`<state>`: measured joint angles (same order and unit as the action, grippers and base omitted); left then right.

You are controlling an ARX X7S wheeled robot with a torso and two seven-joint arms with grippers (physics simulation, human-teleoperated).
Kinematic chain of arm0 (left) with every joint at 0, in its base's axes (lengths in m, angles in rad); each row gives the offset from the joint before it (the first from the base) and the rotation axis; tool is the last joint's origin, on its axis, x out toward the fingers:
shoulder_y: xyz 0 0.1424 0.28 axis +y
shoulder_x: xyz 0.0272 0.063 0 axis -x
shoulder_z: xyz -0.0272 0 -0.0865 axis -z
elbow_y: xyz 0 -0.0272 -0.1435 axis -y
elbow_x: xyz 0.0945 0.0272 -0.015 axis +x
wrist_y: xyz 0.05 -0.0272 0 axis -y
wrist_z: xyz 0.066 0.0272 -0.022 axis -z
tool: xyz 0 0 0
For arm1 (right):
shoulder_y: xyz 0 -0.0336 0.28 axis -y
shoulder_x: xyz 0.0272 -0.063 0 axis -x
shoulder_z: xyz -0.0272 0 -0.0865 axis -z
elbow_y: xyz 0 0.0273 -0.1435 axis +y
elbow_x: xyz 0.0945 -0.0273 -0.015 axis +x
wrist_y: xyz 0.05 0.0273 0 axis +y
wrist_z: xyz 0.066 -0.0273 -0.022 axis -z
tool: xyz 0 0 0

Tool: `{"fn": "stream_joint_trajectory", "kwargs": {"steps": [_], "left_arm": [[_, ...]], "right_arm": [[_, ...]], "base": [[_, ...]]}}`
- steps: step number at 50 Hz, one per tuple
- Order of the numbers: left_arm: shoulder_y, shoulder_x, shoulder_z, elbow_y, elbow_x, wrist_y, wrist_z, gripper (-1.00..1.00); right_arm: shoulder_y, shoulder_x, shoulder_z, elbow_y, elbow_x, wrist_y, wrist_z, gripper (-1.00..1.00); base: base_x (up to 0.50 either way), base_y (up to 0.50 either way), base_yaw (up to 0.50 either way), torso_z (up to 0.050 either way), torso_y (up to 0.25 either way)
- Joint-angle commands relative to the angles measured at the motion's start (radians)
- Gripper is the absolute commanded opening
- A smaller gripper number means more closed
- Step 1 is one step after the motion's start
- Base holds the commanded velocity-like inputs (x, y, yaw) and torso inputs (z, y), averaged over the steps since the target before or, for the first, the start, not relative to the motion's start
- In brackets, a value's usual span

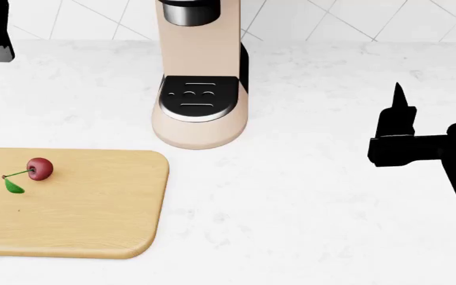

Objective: Place the cherry and the sweet potato on separate cutting boards.

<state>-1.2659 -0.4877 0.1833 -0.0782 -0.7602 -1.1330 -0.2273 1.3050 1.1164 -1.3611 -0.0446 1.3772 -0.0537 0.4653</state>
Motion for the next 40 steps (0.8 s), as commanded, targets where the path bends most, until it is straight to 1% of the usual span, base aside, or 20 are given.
{"fn": "stream_joint_trajectory", "kwargs": {"steps": [1,9,17,20,21,27,31,35,37,40], "left_arm": [[-0.013,0.000,0.011,-0.021,0.007,0.007,0.005,1.00],[-0.006,-0.017,-0.012,0.011,-0.014,-0.009,-0.004,1.00],[-0.044,-0.018,-0.040,0.043,-0.035,-0.029,-0.025,1.00],[-0.054,-0.022,-0.051,0.068,-0.050,-0.049,-0.036,1.00],[-0.058,-0.021,-0.064,0.083,-0.061,-0.058,-0.047,1.00],[-0.100,-0.032,-0.117,0.185,-0.130,-0.154,-0.102,1.00],[-0.077,-0.043,-0.158,0.245,-0.173,-0.196,-0.131,1.00],[-0.007,-0.064,-0.211,0.311,-0.219,-0.229,-0.155,1.00],[0.018,-0.065,-0.215,0.316,-0.219,-0.221,-0.158,1.00],[0.035,-0.064,-0.230,0.329,-0.233,-0.226,-0.168,1.00]], "right_arm": [[-0.018,0.001,0.003,-0.004,-0.057,-0.052,-0.010,1.00],[-0.012,0.002,0.000,-0.005,-0.062,-0.036,-0.023,1.00],[-0.023,0.001,0.007,-0.003,-0.072,-0.062,-0.015,1.00],[-0.024,0.000,0.008,-0.002,-0.078,-0.064,-0.012,1.00],[-0.036,-0.001,0.013,0.001,-0.089,-0.097,-0.012,1.00],[-0.055,-0.006,0.020,0.013,-0.150,-0.166,-0.013,1.00],[-0.066,-0.010,0.024,0.021,-0.183,-0.206,-0.028,1.00],[-0.074,-0.015,0.025,0.034,-0.243,-0.252,-0.043,1.00],[-0.062,-0.012,0.017,0.029,-0.272,-0.222,-0.024,1.00],[-0.080,-0.015,0.032,0.032,-0.222,-0.250,-0.023,1.00]], "base": [[0.00,0.00,0.00,0.000,0.000],[0.00,0.00,0.00,0.000,0.000],[0.00,0.00,0.00,0.000,0.000],[0.00,0.00,0.00,0.000,0.000],[0.00,0.00,0.00,0.000,0.000],[0.00,0.00,0.00,0.000,0.000],[0.00,0.00,0.00,0.000,0.000],[0.00,0.00,0.00,0.000,0.000],[0.00,0.00,0.00,0.000,0.000],[0.00,0.00,0.00,0.000,0.000]]}}
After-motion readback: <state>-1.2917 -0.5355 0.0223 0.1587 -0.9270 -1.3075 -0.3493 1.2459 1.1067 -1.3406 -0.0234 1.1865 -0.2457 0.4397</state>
